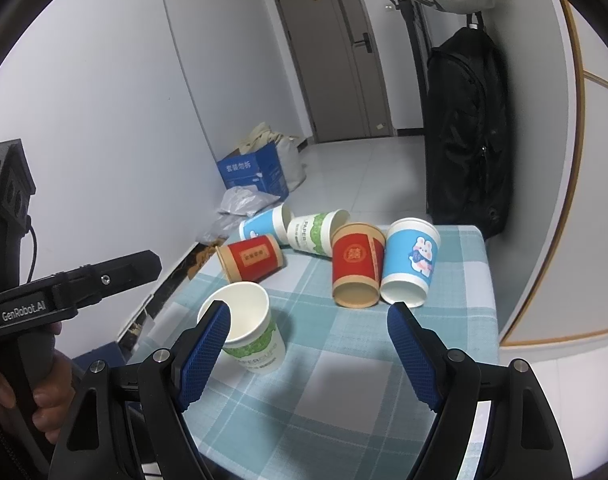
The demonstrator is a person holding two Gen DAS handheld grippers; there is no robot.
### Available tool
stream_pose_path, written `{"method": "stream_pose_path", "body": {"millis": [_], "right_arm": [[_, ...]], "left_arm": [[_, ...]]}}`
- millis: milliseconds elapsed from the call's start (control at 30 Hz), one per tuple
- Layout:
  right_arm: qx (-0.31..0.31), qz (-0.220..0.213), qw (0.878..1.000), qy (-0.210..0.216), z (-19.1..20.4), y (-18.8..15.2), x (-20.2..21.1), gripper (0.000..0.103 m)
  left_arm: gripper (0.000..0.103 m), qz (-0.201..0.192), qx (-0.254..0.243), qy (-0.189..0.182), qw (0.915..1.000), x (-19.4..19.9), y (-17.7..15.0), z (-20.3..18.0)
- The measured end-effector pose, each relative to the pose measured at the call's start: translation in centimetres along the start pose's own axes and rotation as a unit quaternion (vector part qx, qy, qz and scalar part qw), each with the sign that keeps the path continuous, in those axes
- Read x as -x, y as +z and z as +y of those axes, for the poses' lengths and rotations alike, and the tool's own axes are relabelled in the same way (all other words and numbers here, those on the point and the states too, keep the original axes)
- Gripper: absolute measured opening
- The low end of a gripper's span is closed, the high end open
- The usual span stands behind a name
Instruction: Flip cup upright
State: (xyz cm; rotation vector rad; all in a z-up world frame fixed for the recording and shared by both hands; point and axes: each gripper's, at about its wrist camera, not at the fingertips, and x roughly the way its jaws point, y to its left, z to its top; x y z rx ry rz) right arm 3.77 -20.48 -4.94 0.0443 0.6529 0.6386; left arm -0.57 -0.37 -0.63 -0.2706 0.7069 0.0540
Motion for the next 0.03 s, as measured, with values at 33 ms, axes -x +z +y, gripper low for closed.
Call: {"method": "stream_pose_path", "body": {"millis": [33], "right_arm": [[0.0, 0.001, 1.0, 0.0, 0.02, 0.01, -0.02, 0.081]], "left_arm": [[0.09, -0.005, -0.001, -0.002, 1.0, 0.15, 0.04, -0.03]]}}
